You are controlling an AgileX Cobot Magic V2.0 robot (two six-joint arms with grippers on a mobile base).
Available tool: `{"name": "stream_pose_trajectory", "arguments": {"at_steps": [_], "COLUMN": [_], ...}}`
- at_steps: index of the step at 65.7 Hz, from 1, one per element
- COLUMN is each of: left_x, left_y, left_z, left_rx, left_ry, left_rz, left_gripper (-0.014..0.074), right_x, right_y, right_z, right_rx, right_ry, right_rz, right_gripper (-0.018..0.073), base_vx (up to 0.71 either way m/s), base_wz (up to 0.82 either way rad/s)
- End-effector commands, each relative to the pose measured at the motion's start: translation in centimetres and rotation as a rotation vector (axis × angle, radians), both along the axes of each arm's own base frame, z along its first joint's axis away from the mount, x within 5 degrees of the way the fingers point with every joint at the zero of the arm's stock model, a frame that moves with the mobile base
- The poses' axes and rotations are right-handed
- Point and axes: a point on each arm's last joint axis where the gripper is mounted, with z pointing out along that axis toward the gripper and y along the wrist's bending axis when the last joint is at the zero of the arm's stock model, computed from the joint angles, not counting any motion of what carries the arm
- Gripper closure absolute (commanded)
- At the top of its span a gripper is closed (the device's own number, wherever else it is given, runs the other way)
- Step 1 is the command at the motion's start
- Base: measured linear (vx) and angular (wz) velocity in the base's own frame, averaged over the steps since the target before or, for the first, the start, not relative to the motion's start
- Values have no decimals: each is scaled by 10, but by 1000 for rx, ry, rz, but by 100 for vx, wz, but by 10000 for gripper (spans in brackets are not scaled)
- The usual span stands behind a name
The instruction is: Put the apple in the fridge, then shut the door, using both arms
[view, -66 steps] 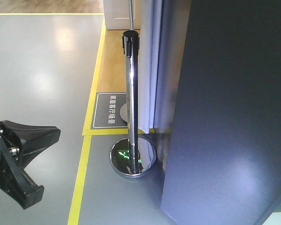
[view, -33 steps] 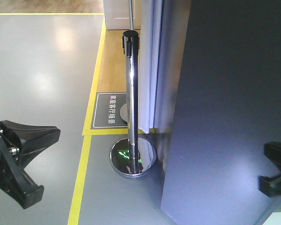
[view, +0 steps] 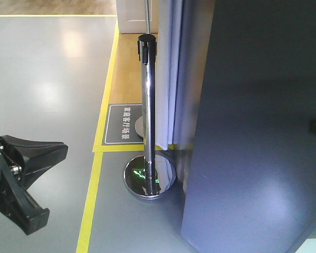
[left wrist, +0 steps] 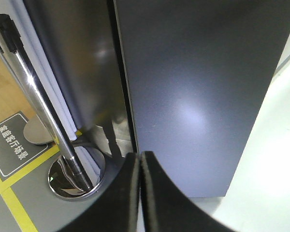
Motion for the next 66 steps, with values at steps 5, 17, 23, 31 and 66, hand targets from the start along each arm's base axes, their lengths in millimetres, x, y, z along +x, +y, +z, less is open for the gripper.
{"name": "stream_pose_trajectory", "arguments": {"at_steps": [5,17,23,31,66], "left_x": [1,1,1,1,1], "left_y": [1,1,1,1,1], "left_z": [16,16,16,16,16], "left_rx": [-70,-70,-70,-70,-70], "left_ry": [-73,-73,-73,-72,-73], "left_rz": [20,20,20,19,20], "left_gripper": [602,602,602,602,602], "right_x": [6,11,18,32,118], "right_y": [-17,-32,-38,-42,-61], "right_z": [35,50,54,57,66], "right_rx": [-33,-32,-37,-37,-35], "right_ry": [-223,-362,-396,-420,-428], "right_rz": [-50,-99,-112,-111,-103], "right_gripper": [561,561,561,561,561], "base_vx": [0,0,0,0,0], "base_wz": [0,0,0,0,0]}}
